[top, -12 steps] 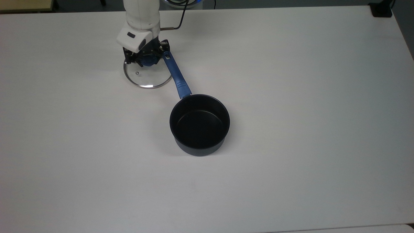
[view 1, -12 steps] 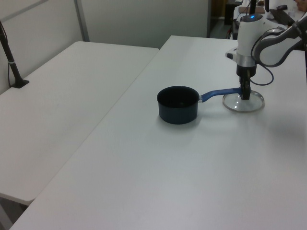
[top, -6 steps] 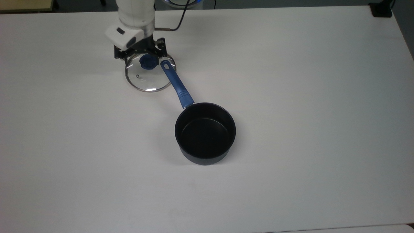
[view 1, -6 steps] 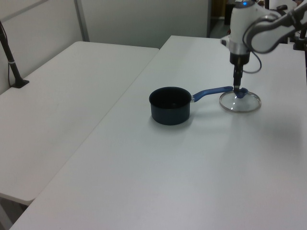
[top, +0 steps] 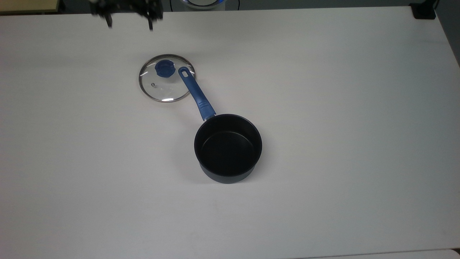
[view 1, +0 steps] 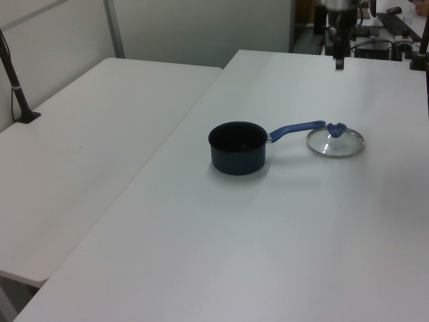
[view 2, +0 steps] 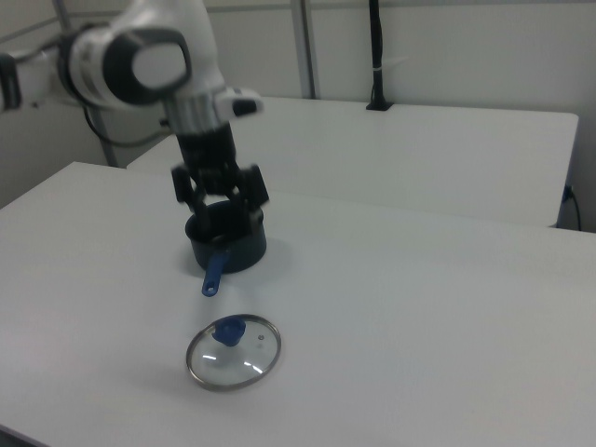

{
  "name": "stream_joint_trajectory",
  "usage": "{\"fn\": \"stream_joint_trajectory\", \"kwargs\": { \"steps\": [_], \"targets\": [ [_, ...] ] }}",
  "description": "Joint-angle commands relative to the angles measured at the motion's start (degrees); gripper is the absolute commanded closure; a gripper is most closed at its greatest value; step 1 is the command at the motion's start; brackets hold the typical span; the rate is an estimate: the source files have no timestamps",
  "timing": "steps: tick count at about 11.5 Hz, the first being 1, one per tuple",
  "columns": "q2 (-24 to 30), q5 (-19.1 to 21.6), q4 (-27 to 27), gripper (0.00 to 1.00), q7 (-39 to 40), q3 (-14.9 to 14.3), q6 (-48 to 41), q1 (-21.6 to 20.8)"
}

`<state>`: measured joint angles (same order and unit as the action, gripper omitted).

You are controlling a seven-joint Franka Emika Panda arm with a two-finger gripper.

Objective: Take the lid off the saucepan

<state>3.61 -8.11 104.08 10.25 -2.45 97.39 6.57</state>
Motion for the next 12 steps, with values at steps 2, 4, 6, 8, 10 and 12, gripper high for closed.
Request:
{"fn": "stream_joint_trajectory", "kwargs": {
  "steps": [2, 4, 6, 8, 10, 12],
  "targets": [
    [4.0, 5.0, -5.7, 0.0, -2.4, -2.5, -7.8, -4.1],
    [3.4, 6.9, -7.7, 0.0, -4.7, -3.4, -4.9, -6.7],
    [-0.1, 7.3, -11.9, 0.0, -5.1, -3.4, -2.5, -6.1],
    [-1.4, 8.5, -12.4, 0.0, -5.2, -3.3, -2.6, -6.0],
    [-1.9, 9.1, -12.8, 0.0, -5.2, -3.4, -2.6, -6.0],
    [-1.5, 9.0, -12.8, 0.0, -4.9, -3.4, -3.2, -6.0]
  ]
}}
